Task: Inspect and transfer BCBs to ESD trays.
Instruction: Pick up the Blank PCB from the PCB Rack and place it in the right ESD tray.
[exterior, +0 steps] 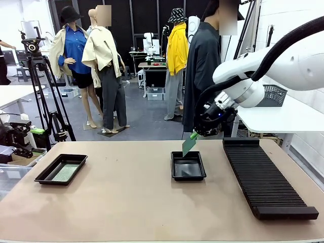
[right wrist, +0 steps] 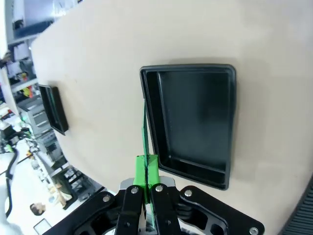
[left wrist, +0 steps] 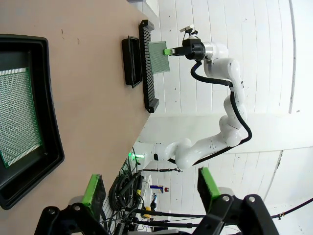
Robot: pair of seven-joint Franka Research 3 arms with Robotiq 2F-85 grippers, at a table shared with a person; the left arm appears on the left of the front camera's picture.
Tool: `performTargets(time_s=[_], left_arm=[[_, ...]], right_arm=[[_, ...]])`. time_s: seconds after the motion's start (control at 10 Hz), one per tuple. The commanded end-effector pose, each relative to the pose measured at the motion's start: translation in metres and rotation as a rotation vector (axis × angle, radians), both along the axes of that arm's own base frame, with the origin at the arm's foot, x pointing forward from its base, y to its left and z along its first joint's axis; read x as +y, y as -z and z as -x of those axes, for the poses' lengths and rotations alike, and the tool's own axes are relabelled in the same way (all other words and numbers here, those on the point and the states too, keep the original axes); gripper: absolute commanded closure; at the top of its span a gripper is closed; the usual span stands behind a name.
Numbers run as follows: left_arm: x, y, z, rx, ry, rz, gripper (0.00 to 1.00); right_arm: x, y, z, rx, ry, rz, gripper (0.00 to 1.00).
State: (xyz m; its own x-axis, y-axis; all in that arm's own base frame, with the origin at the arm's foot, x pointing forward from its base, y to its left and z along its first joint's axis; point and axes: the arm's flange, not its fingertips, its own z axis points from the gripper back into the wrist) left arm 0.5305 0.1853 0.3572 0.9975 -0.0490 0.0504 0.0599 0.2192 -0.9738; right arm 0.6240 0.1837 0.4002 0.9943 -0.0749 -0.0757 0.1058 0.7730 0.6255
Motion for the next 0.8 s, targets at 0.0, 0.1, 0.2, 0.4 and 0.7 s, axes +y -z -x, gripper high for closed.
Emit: performTargets(time_s=[0.0,0.1,0.2,0.4,0.7], left_arm=[[0.000,-0.002,0.001,-0.002,0.005,-0.002,0.00],[0.000,-0.002,0.001,-0.002,0.005,-0.002,0.00],[0.000,-0.002,0.001,-0.002,0.005,-0.002,0.00],[0.000,-0.002,0.001,-0.002,0.005,-0.002,0.00],[0.000,-0.002,0.001,-0.002,0.005,-0.002,0.00]], right_arm=[[0.008,0.010,-0.005,-0.024,-0.021,0.001,1.00],[0.012,0.018,-0.005,-0.019,-0.030,0.004,1.00],[0.013,0.025,-0.004,-0.025,-0.031,0.005,1.00],[0.013,0.036,-0.008,-0.058,-0.040,-0.008,1.00],[0.015,0.054,-0.013,-0.070,-0.074,-0.013,1.00]])
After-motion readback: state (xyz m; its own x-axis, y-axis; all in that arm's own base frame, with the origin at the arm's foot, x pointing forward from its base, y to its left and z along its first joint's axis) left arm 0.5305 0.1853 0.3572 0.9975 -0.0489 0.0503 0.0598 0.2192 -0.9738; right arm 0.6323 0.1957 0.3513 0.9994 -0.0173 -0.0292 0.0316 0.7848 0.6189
